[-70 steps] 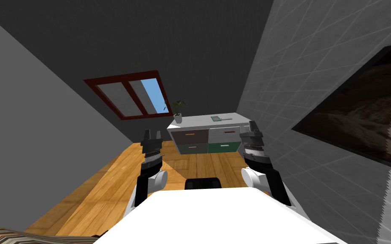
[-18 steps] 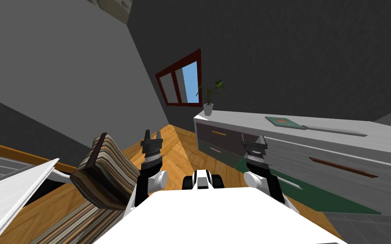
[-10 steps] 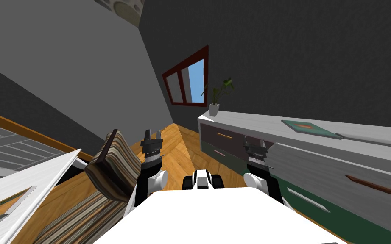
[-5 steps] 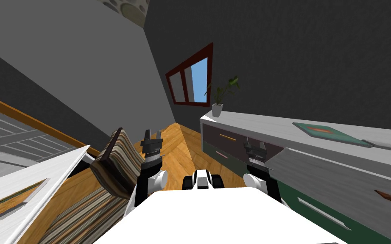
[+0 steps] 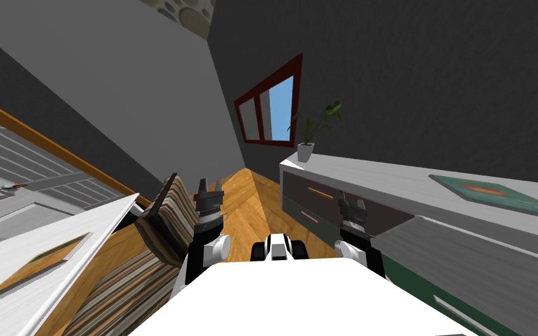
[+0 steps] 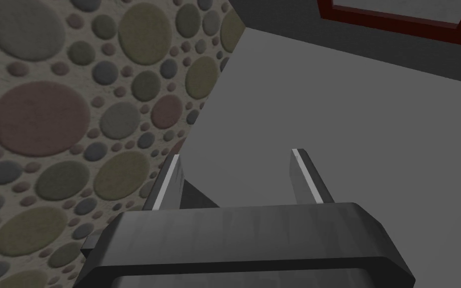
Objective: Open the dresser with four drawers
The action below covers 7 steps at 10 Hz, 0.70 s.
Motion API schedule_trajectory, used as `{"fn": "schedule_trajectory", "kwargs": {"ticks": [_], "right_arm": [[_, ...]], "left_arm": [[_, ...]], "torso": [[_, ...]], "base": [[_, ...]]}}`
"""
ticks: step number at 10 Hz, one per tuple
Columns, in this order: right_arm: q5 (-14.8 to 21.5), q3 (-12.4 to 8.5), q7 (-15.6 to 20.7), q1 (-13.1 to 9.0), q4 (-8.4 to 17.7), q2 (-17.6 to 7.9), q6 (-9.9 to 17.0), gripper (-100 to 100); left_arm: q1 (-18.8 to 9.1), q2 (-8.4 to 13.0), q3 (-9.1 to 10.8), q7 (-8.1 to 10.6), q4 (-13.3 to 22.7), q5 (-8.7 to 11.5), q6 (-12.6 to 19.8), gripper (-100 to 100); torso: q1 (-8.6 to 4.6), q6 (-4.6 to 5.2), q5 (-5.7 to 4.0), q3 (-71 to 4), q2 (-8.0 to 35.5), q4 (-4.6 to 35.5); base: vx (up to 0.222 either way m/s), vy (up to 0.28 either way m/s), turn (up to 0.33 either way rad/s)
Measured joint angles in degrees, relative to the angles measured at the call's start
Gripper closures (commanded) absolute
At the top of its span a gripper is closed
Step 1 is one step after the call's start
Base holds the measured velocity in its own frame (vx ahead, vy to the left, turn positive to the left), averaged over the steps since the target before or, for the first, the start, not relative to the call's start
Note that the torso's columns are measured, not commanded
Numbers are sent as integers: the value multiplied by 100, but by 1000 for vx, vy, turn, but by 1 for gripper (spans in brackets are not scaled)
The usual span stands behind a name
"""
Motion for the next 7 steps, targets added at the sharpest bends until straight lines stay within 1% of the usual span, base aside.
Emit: {"fn": "schedule_trajectory", "kwargs": {"ticks": [3, 4, 5, 7], "right_arm": [[-234, 11, -500, -24, 269, 46, -135, -100], [-287, 14, -668, -42, 329, 66, -169, -100], [-306, 13, -781, -49, 341, 73, -173, -100], [-436, 18, -1097, -70, 491, 116, -245, -100]], "left_arm": [[0, 0, 0, 0, 0, 0, 0, 0], [0, 0, 0, 0, 0, 0, 0, 0], [0, 0, 0, 0, 0, 0, 0, 0], [0, 0, 0, 0, 0, 0, 0, 0]], "torso": [[0, -4, -1, -5, -9, -2], [3, -1, 1, -4, -8, -2], [3, 0, 1, -1, -1, 0], [-1, -2, 0, -4, -7, -2]], "base": [[41, -5, 121], [21, 4, -8], [39, 4, 128], [43, -4, 162]]}}
